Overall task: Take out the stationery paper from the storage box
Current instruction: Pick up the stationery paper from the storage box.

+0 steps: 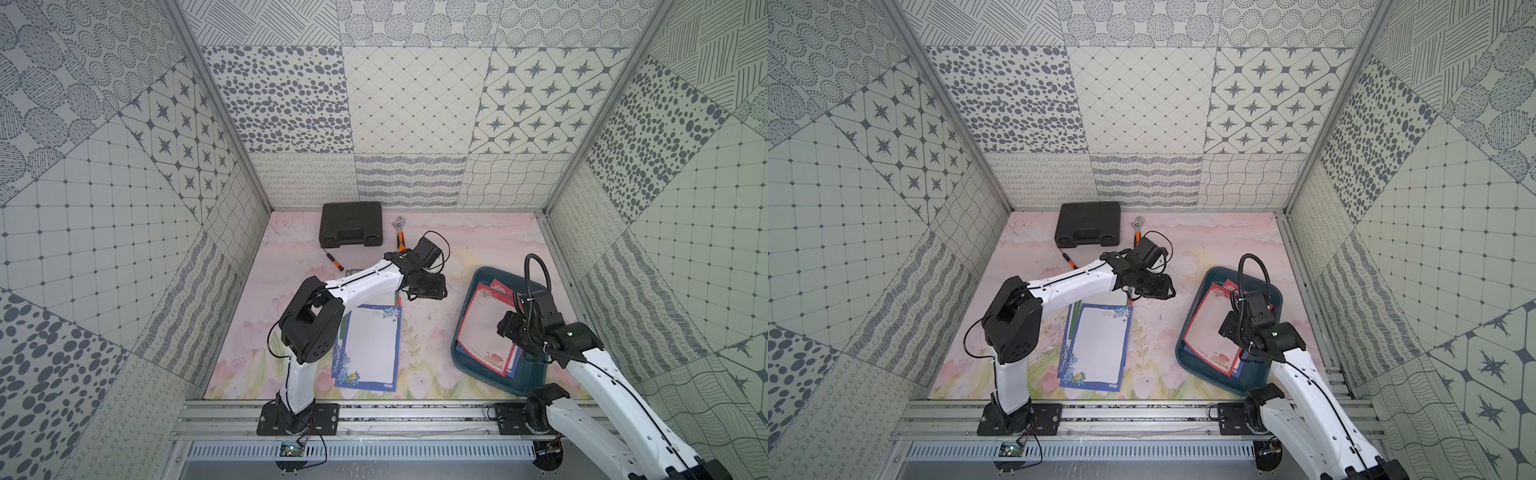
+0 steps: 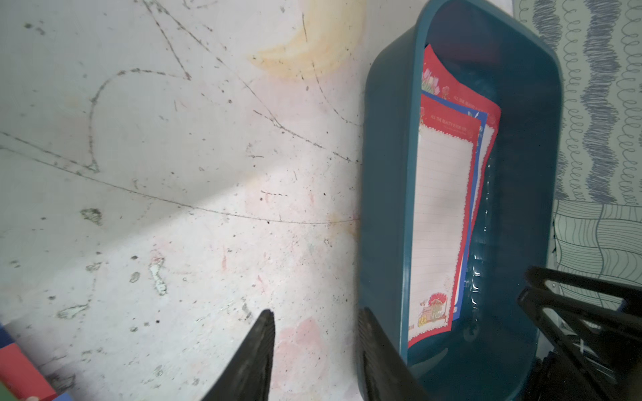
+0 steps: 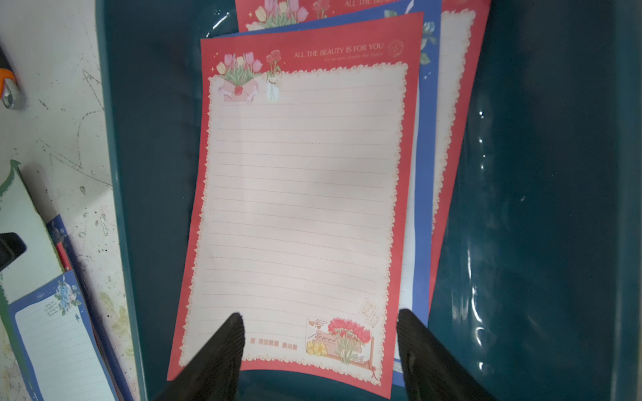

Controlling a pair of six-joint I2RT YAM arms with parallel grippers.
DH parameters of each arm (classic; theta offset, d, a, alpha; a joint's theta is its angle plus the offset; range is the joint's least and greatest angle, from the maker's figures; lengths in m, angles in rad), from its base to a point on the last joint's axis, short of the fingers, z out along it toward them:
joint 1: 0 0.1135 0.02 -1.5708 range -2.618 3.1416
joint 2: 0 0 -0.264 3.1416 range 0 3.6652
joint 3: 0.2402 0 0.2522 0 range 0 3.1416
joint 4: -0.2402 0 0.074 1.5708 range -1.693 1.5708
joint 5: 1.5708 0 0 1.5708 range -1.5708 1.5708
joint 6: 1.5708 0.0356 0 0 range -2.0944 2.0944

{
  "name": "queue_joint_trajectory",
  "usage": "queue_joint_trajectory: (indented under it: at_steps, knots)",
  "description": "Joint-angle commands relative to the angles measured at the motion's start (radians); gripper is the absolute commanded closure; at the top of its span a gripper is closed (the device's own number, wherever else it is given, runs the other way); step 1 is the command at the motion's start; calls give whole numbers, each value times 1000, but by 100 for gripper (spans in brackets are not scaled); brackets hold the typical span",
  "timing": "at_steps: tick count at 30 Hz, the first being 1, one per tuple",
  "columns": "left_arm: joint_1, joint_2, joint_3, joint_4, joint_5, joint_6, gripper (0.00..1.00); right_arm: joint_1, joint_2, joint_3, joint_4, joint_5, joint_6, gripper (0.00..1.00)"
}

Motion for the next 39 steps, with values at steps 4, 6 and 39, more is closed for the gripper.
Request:
queue_joint_trajectory:
  at_steps: [4, 6, 39]
  knots:
    - [-43, 56, 55, 60, 70, -38, 61, -36, -25, -76, 86, -7, 51, 35]
    - [-51, 73, 68, 57, 72, -42, 61, -55, -28, -119, 136, -38, 58, 40]
    - [-83, 199, 178, -17, 119, -71, 68, -187, 42, -187, 215, -70, -8, 41]
